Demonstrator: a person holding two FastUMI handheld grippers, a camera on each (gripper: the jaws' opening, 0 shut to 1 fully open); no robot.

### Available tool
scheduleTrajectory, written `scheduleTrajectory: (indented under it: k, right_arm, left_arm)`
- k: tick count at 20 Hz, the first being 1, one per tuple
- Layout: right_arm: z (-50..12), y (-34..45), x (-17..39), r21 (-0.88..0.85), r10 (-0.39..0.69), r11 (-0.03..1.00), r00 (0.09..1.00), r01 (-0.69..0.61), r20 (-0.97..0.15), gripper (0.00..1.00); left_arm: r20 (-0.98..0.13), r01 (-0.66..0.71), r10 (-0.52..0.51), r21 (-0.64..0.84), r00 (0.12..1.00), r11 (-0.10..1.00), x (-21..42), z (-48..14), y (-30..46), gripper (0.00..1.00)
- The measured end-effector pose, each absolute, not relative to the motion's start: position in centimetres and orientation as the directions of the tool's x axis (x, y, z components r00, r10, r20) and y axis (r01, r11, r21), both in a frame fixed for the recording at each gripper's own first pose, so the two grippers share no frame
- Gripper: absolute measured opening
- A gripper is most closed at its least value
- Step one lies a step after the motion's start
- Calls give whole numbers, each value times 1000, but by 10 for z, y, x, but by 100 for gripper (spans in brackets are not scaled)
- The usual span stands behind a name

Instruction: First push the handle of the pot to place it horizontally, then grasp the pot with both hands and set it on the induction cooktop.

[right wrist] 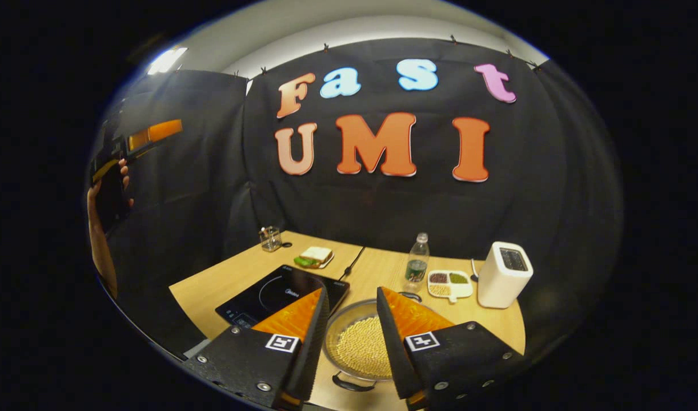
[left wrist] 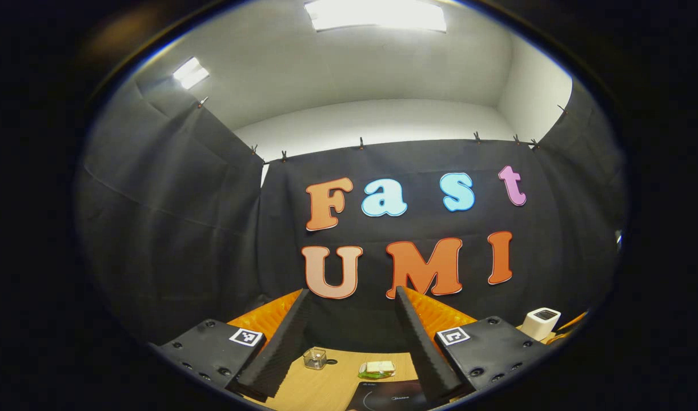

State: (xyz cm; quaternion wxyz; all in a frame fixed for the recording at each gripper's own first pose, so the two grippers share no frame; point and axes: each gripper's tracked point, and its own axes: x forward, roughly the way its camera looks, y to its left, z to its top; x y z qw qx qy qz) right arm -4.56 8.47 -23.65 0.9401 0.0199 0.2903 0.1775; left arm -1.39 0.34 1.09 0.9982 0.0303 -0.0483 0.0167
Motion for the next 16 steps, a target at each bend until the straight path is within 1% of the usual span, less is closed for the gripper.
scheduleTrajectory:
  k: [1, 2, 4, 7, 9, 10, 12, 15, 16]
  right_arm:
    - [-251, 90, -50, 157, 356, 932, 738, -327, -573, 49]
    - [-264, 93, -55, 173, 364, 928, 708, -329, -606, 42]
    - [-293, 103, -63, 207, 383, 920, 643, -334, -663, 33]
    - [-318, 122, -79, 272, 436, 893, 545, -358, -716, 28]
    - [-336, 130, -88, 301, 453, 883, 481, -361, -751, 20]
    - [-345, 132, -93, 308, 451, 882, 448, -356, -772, 15]
    - [-365, 131, -101, 291, 419, 893, 400, -342, -815, 12]
    - [-382, 142, -111, 309, 431, 882, 345, -355, -834, 10]
    - [-388, 146, -113, 328, 442, 877, 322, -351, -837, 5]
  left_arm:
    - [98, -33, 27, 61, 995, 998, -14, 10, 3, 96]
    - [99, -33, 27, 64, 995, 997, -14, 9, 3, 96]
    - [97, -34, 27, 67, 995, 997, -13, 6, 1, 96]
    - [79, -37, 32, 64, 996, 997, -10, -2, 4, 96]
    - [66, -46, 42, 59, 997, 997, -8, -7, 10, 96]
    - [62, -53, 50, 57, 997, 997, -7, -9, 13, 96]
    - [68, -69, 65, 58, 996, 996, -5, -10, 18, 95]
    - [66, -91, 87, 69, 994, 993, -2, -16, 25, 96]
    - [61, -92, 87, 69, 994, 993, -1, -18, 26, 95]
